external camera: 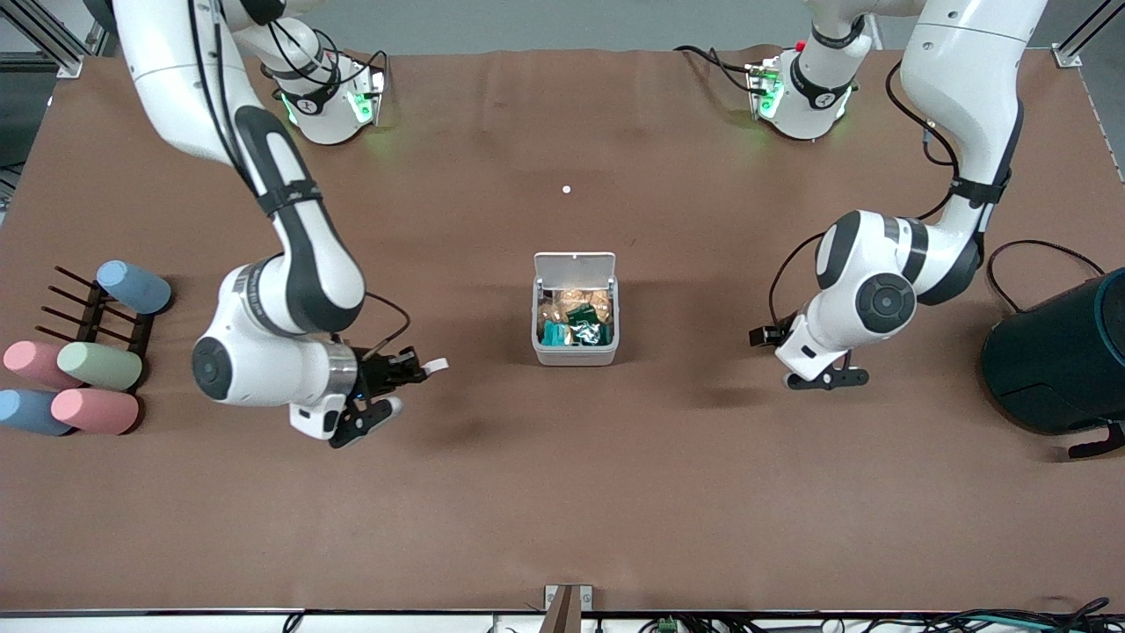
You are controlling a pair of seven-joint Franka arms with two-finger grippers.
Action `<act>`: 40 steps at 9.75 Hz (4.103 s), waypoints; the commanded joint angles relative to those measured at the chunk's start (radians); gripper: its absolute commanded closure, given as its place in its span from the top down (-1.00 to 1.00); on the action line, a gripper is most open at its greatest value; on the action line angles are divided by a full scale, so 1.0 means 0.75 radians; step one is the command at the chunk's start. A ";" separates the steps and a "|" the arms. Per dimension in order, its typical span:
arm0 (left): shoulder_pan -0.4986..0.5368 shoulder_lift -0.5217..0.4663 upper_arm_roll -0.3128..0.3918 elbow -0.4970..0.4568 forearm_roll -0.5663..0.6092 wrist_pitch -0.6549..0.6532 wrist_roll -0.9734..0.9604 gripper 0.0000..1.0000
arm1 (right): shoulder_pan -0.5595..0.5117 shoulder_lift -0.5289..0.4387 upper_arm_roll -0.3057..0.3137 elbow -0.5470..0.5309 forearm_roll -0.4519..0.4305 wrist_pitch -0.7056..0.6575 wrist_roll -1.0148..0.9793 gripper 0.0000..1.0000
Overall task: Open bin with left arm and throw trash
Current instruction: 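Grasp the tape roll with the left gripper while the right gripper carries paper, then release the paper into the bin with the right gripper while the left lifts tape, then carry the tape over the bin with the left gripper while the right reaches packet, then drop the tape into the bin with the left gripper while the right grasps packet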
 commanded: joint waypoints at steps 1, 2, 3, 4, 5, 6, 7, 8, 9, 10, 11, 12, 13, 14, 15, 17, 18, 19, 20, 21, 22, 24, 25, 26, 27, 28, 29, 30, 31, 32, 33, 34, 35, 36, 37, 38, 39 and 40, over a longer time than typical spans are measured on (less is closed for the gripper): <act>0.012 -0.047 0.004 -0.134 0.018 0.110 -0.004 0.99 | 0.114 -0.059 -0.003 -0.034 0.095 0.046 0.154 -0.95; 0.014 -0.045 0.006 -0.154 0.034 0.152 -0.004 0.99 | 0.190 -0.063 -0.006 -0.036 0.096 0.109 0.272 -0.95; 0.047 -0.029 0.006 -0.171 0.105 0.193 -0.004 0.99 | 0.271 -0.067 -0.008 -0.034 0.094 0.138 0.417 -0.95; 0.102 -0.015 -0.002 -0.177 0.126 0.210 0.008 0.99 | 0.313 -0.065 -0.008 -0.030 0.094 0.159 0.500 -0.95; 0.106 -0.015 0.000 -0.193 0.133 0.241 0.010 0.99 | 0.349 -0.065 -0.008 -0.032 0.092 0.206 0.551 -0.95; 0.108 -0.013 -0.002 -0.214 0.133 0.283 0.008 0.99 | 0.394 -0.065 -0.008 -0.026 0.088 0.218 0.610 -0.95; 0.108 -0.013 -0.004 -0.224 0.133 0.292 0.000 0.98 | 0.437 -0.061 -0.010 -0.026 0.083 0.253 0.656 -0.95; 0.106 -0.017 -0.004 -0.224 0.133 0.292 -0.008 0.98 | 0.464 -0.057 -0.010 -0.028 0.079 0.294 0.670 -0.95; 0.108 -0.015 -0.006 -0.224 0.133 0.292 -0.015 0.98 | 0.468 -0.057 -0.012 -0.030 0.077 0.292 0.668 -0.91; 0.106 -0.017 -0.009 -0.228 0.131 0.290 -0.023 0.98 | 0.471 -0.055 -0.012 -0.030 0.077 0.292 0.668 -0.67; 0.106 -0.019 -0.009 -0.250 0.131 0.292 -0.023 0.98 | 0.473 -0.051 -0.012 -0.028 0.077 0.298 0.670 -0.17; 0.108 -0.017 -0.009 -0.253 0.131 0.292 -0.021 0.94 | 0.471 -0.051 -0.010 -0.028 0.079 0.296 0.670 0.09; 0.108 -0.017 -0.011 -0.253 0.129 0.292 -0.023 0.81 | 0.464 -0.051 -0.012 -0.028 0.079 0.292 0.670 0.14; 0.108 -0.011 -0.025 -0.253 0.116 0.290 -0.025 0.61 | 0.452 -0.057 -0.012 -0.028 0.079 0.284 0.670 0.15; 0.108 -0.009 -0.027 -0.253 0.116 0.284 -0.025 0.33 | 0.434 -0.065 -0.034 -0.032 0.073 0.278 0.666 0.17; 0.104 -0.009 -0.029 -0.251 0.118 0.280 -0.021 -0.35 | 0.424 -0.083 -0.170 -0.042 -0.055 0.129 0.648 0.22; 0.102 -0.011 -0.029 -0.251 0.116 0.280 -0.021 -0.55 | 0.421 -0.087 -0.198 -0.044 -0.157 0.102 0.648 0.23; 0.096 -0.021 -0.031 -0.249 0.118 0.272 -0.021 -0.62 | 0.419 -0.090 -0.230 -0.054 -0.249 0.094 0.632 0.34; 0.098 -0.039 -0.055 -0.232 0.116 0.223 -0.025 -0.62 | 0.419 -0.088 -0.281 -0.056 -0.345 0.025 0.563 0.47; 0.096 -0.080 -0.086 -0.172 0.116 0.113 -0.031 -0.61 | 0.407 -0.083 -0.338 -0.071 -0.403 0.002 0.532 0.69; 0.094 -0.096 -0.121 -0.058 0.114 -0.048 -0.057 -0.61 | 0.389 -0.079 -0.347 -0.095 -0.446 0.010 0.503 0.77; 0.078 -0.078 -0.259 0.182 0.112 -0.243 -0.208 -0.59 | 0.364 -0.079 -0.347 -0.164 -0.605 0.054 0.509 0.93; 0.033 -0.040 -0.329 0.290 0.112 -0.248 -0.298 -0.59 | 0.307 -0.081 -0.345 -0.203 -0.610 0.077 0.499 0.99; -0.054 0.001 -0.362 0.393 0.112 -0.248 -0.408 -0.59 | 0.295 -0.085 -0.345 -0.246 -0.610 0.104 0.458 0.99; -0.193 0.077 -0.360 0.521 0.112 -0.248 -0.559 -0.59 | 0.291 -0.108 -0.345 -0.346 -0.610 0.217 0.377 0.99; -0.269 0.160 -0.360 0.628 0.118 -0.248 -0.670 -0.58 | 0.266 -0.152 -0.345 -0.452 -0.610 0.303 0.339 0.99; -0.319 0.228 -0.360 0.685 0.112 -0.248 -0.728 -0.58 | 0.258 -0.163 -0.347 -0.494 -0.610 0.308 0.280 0.99; -0.364 0.271 -0.360 0.722 0.116 -0.246 -0.757 -0.58 | 0.225 -0.175 -0.347 -0.529 -0.610 0.306 0.199 0.99; -0.396 0.298 -0.360 0.743 0.118 -0.246 -0.769 -0.57 | 0.189 -0.202 -0.347 -0.571 -0.610 0.310 0.155 0.99; -0.403 0.302 -0.356 0.743 0.120 -0.246 -0.771 -0.39 | 0.184 -0.218 -0.347 -0.598 -0.610 0.308 0.129 0.99; -0.405 0.317 -0.356 0.745 0.120 -0.238 -0.773 -0.29 | 0.184 -0.218 -0.347 -0.604 -0.610 0.310 0.126 0.99; -0.415 0.319 -0.354 0.745 0.120 -0.234 -0.773 0.06 | 0.176 -0.212 -0.347 -0.613 -0.612 0.312 0.124 0.99; -0.411 0.311 -0.350 0.747 0.124 -0.234 -0.773 0.67 | 0.172 -0.212 -0.347 -0.641 -0.612 0.345 0.122 0.99; -0.415 0.306 -0.352 0.758 0.120 -0.234 -0.775 1.00 | 0.178 -0.210 -0.345 -0.660 -0.612 0.394 0.124 0.99; -0.419 0.315 -0.352 0.784 0.118 -0.234 -0.806 1.00 | 0.182 -0.200 -0.345 -0.672 -0.612 0.461 0.124 0.99; -0.421 0.313 -0.352 0.790 0.118 -0.234 -0.816 1.00 | 0.184 -0.190 -0.345 -0.692 -0.612 0.498 0.124 0.99; -0.417 0.302 -0.352 0.790 0.120 -0.234 -0.816 1.00 | 0.186 -0.182 -0.345 -0.697 -0.612 0.523 0.124 0.99; -0.397 0.262 -0.348 0.790 0.133 -0.244 -0.802 1.00 | 0.186 -0.153 -0.343 -0.699 -0.612 0.576 0.122 0.99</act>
